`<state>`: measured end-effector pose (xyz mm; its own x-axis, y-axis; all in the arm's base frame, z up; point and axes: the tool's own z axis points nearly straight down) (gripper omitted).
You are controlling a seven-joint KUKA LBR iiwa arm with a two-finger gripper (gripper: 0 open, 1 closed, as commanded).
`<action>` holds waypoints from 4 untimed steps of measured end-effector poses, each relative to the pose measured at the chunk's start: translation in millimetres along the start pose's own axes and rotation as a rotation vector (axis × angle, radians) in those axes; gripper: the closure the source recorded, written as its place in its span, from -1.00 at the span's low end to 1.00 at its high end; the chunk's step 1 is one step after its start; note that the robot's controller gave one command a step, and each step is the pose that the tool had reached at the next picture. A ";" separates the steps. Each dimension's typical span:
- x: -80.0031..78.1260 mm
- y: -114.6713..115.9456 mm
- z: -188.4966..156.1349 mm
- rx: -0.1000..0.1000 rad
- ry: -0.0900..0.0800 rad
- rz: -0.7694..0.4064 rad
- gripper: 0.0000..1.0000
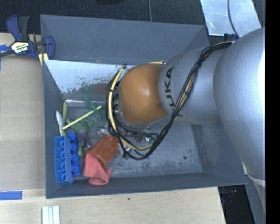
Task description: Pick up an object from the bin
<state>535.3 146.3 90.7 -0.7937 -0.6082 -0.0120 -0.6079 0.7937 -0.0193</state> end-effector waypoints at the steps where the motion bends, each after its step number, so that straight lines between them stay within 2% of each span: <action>1: 0.0 0.0 0.0 0.000 0.000 0.000 1.00; 2: -4.7 -1.5 8.8 0.002 -0.002 -0.073 1.00; 3: -0.7 -16.7 18.8 0.000 -0.006 -0.120 1.00; 4: 0.3 -5.5 -40.9 -0.002 -0.004 -0.084 1.00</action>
Offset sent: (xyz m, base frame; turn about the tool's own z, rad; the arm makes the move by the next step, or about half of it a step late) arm 0.0069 0.0034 -0.0207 -0.1305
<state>537.5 142.1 131.6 -0.7399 -0.6726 -0.0143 -0.6723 0.7400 -0.0187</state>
